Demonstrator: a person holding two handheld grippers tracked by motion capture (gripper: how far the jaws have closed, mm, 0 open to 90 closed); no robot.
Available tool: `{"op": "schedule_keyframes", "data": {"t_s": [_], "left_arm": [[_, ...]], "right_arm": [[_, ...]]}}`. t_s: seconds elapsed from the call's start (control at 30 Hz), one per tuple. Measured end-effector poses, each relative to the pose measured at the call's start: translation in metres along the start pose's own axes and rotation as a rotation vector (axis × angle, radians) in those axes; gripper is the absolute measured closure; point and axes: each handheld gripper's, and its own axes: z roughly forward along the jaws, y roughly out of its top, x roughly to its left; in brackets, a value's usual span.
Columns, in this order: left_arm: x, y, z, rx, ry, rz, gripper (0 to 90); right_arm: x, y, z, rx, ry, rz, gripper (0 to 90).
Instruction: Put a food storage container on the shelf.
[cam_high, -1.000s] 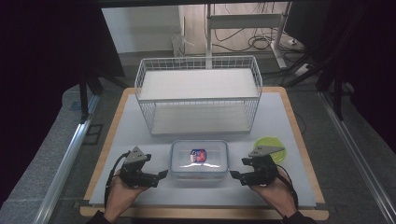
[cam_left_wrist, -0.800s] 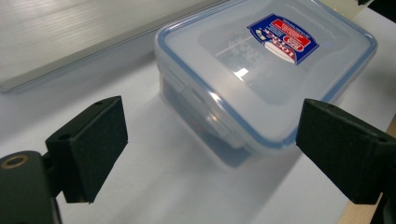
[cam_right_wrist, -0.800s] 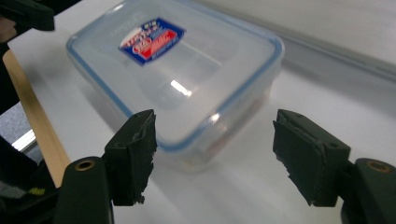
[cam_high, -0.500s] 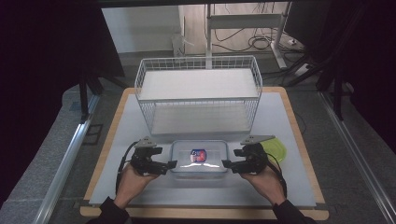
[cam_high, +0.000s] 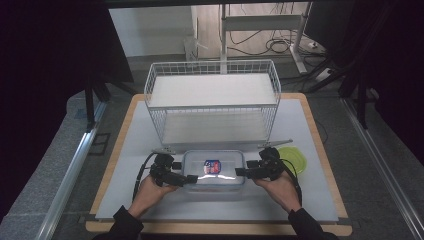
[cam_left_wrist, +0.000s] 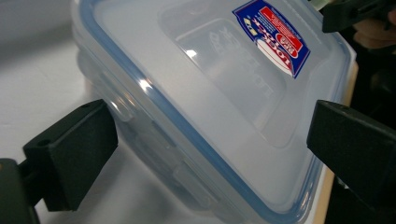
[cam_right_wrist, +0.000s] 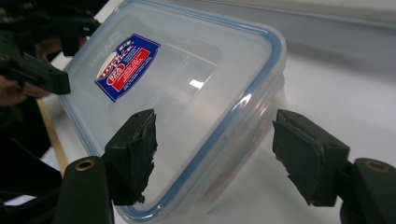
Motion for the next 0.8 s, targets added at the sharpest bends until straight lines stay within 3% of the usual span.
{"op": "schedule_keyframes", "data": {"t_s": [0.07, 0.17, 0.2, 0.27, 0.37, 0.5, 0.63, 0.8], "left_arm": [[-0.001, 0.001, 0.0, 0.009, 0.007, 0.0, 2.0], [-0.002, 0.0, -0.003, 0.004, 0.002, 0.009, 3.8], [-0.002, 0.0, -0.004, 0.004, -0.003, 0.012, 6.8], [-0.003, -0.001, -0.007, 0.003, -0.002, 0.014, 9.3], [-0.001, -0.002, -0.01, -0.003, -0.014, 0.005, 14.3], [-0.001, -0.008, -0.021, -0.059, -0.03, -0.023, 28.1], [-0.006, -0.014, -0.024, -0.103, -0.021, -0.048, 33.5], [-0.006, -0.021, -0.029, -0.147, -0.047, -0.075, 41.7]], "right_arm": [[-0.004, 0.0, 0.001, 0.006, 0.028, 0.042, 30.5], [-0.007, -0.001, 0.001, 0.009, 0.061, 0.067, 32.1], [-0.008, -0.002, 0.003, 0.02, 0.101, 0.086, 29.2], [-0.008, -0.003, 0.007, 0.029, 0.117, 0.102, 27.0], [-0.006, -0.002, 0.006, 0.017, 0.108, 0.102, 31.7], [-0.008, -0.006, -0.002, -0.016, 0.137, 0.127, 41.5], [-0.005, -0.011, -0.007, -0.036, 0.137, 0.118, 44.1], [-0.002, -0.017, -0.013, -0.044, 0.15, 0.109, 48.3]]}}
